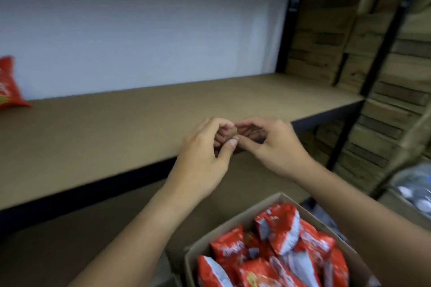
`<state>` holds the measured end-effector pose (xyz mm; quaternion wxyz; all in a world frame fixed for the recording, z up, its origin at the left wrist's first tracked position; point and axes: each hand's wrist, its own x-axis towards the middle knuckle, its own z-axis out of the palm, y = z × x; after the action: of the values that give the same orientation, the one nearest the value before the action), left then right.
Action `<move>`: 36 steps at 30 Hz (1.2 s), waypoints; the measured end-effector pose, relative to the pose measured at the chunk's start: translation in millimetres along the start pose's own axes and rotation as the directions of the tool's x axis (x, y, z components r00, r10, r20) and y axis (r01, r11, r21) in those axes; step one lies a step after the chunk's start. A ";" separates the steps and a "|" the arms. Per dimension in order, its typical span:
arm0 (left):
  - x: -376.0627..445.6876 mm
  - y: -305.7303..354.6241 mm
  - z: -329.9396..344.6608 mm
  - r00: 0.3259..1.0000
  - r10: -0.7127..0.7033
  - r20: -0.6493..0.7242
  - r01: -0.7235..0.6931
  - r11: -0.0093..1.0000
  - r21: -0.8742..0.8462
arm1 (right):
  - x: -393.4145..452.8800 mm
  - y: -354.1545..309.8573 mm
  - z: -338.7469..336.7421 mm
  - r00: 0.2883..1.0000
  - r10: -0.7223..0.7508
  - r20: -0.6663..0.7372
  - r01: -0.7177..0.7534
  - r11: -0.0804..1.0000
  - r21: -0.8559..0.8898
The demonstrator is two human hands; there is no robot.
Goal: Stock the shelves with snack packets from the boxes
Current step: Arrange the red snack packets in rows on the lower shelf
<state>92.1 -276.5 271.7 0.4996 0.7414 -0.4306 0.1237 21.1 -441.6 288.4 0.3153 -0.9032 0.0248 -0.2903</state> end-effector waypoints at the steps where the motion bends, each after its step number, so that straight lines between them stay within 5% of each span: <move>1: -8.1 4.3 17.2 1.000 0.005 0.029 -0.004 1.000 -0.028 | -15.1 12.6 -11.4 0.999 0.011 -0.043 -0.011 1.000 -0.009; 4: -31.2 -8.5 72.8 0.973 -0.121 0.199 0.135 0.989 -0.056 | -59.7 55.2 -26.2 0.990 0.133 -0.040 -0.135 0.990 -0.039; 7: -49.0 -41.5 126.7 0.889 -0.252 0.382 0.262 0.965 0.026 | -96.1 103.5 -21.5 0.939 0.310 0.151 -0.284 0.943 -0.171; 10: -68.0 -67.8 163.1 0.764 -0.352 0.542 0.356 0.929 0.102 | -118.7 132.9 -11.7 0.851 0.343 0.397 -0.232 0.925 -0.302; 13: -85.9 -81.4 182.5 0.674 -0.310 0.671 0.358 0.931 0.070 | -126.2 152.2 -5.6 0.790 0.329 0.518 -0.178 0.930 -0.321; 18: -101.5 -95.1 206.9 0.597 -0.358 0.718 0.416 0.903 0.105 | -122.9 176.9 -1.3 0.713 0.357 0.603 -0.118 0.910 -0.398; 29: -109.7 -105.9 214.4 0.563 -0.394 0.727 0.429 0.891 0.150 | -133.5 194.3 13.0 0.710 0.351 0.610 -0.102 0.909 -0.403; 36: -94.8 -91.3 185.0 0.235 -0.522 0.820 0.346 0.833 0.432 | -128.9 207.0 19.2 0.650 0.379 0.659 -0.022 0.876 -0.483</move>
<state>59.3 -372.6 68.6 0.1276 0.8073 -0.3970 -0.4176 -47.0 -567.1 89.9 0.1204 -0.9794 0.0623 0.1494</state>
